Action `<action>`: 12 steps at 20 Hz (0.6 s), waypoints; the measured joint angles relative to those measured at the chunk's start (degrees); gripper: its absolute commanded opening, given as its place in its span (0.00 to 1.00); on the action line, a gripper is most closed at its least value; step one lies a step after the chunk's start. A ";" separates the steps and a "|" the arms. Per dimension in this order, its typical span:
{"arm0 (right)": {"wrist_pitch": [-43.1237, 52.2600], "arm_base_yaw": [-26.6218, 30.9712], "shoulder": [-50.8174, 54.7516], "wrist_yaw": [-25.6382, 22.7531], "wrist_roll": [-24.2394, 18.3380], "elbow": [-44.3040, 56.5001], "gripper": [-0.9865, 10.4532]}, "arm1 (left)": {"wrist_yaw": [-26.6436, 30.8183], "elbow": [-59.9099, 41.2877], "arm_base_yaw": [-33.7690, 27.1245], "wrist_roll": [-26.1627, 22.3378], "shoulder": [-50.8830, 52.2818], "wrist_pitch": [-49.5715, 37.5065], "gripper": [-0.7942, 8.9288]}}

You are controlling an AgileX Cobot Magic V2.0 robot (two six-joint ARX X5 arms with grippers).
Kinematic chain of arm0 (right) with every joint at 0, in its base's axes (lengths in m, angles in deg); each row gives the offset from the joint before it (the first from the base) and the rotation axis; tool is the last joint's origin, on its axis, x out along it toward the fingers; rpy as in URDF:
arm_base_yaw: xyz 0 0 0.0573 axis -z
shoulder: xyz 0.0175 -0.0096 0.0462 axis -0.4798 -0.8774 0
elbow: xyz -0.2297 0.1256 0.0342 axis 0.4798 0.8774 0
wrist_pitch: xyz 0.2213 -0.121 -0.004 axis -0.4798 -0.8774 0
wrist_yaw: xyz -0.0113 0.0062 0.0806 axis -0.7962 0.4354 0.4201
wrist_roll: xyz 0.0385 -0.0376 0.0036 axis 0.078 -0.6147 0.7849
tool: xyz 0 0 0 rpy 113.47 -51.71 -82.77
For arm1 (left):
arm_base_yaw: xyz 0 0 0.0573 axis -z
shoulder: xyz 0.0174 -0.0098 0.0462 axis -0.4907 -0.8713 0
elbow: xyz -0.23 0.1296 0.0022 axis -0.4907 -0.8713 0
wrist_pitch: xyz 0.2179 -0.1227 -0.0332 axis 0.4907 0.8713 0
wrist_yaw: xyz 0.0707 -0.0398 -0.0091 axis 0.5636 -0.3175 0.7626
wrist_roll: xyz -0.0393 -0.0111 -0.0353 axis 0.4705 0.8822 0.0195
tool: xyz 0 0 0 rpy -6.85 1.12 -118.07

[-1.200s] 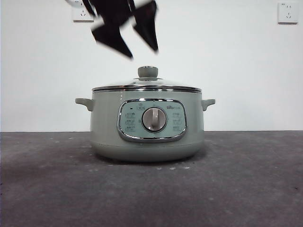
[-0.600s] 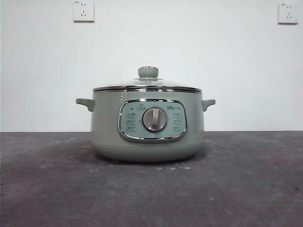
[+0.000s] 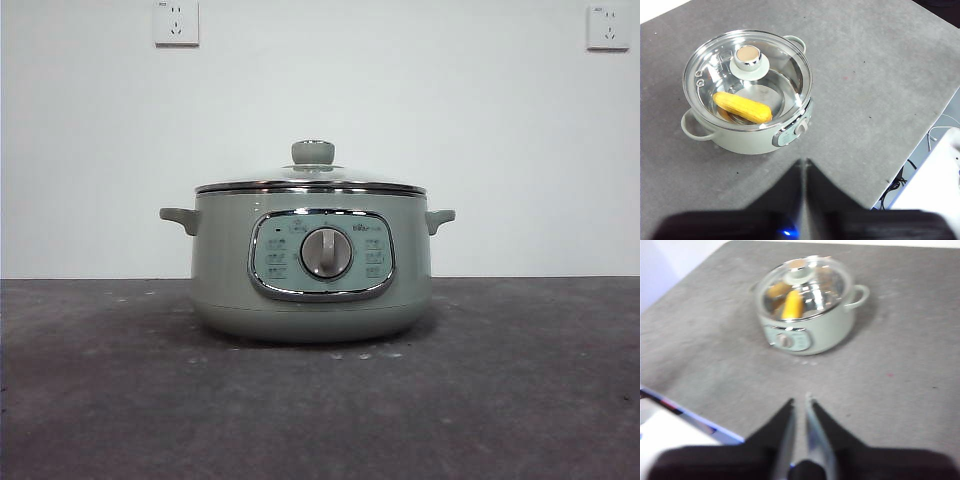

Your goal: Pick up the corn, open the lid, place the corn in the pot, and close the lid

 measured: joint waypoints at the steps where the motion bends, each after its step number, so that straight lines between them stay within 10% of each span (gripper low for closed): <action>1: 0.00 0.00 0.00 -1.49 -0.04 0.00 0.09 | 0.02 0.00 0.00 -0.02 0.00 0.00 0.08; 12: 0.00 0.00 0.00 -11.13 -0.02 0.00 0.09 | 0.26 0.00 0.00 -0.11 -1.07 -2.69 0.08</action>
